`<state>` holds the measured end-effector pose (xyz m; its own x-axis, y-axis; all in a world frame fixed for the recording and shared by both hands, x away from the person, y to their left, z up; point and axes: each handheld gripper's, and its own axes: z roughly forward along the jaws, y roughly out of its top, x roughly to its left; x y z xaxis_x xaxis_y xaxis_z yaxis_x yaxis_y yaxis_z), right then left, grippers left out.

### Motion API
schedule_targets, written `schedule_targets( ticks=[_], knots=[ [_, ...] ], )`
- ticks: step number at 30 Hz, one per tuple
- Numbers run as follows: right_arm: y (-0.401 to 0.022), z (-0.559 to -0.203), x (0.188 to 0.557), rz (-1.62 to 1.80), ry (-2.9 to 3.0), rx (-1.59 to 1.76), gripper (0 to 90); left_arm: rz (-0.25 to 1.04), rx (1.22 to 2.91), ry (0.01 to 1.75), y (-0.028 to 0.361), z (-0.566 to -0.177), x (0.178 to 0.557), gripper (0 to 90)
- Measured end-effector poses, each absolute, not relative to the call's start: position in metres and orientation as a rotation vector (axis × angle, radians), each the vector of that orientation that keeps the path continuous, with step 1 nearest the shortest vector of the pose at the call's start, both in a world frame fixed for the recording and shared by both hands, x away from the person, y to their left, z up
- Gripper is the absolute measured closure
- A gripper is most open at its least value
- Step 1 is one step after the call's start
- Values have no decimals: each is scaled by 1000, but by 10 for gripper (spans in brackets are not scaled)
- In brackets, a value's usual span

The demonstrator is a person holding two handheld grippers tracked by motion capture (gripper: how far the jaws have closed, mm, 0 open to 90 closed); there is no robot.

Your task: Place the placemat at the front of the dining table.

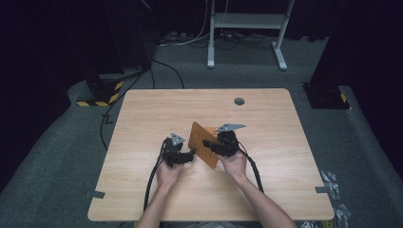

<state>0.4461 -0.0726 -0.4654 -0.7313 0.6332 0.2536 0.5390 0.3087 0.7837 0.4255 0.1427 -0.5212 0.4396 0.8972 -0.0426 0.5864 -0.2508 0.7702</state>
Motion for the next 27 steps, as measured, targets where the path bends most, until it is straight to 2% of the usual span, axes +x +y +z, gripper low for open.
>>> schedule_targets(
  ticks=[9, 27],
  knots=[
    [-68, -462, 442, 1388, 2473, 1077, 865, 547, 1935, 1259, 158, -518, 418, 288],
    [-87, -439, 438, 1363, 2409, 1006, 865, 544, 1945, 1323, 170, -522, 418, 286]
  ],
)
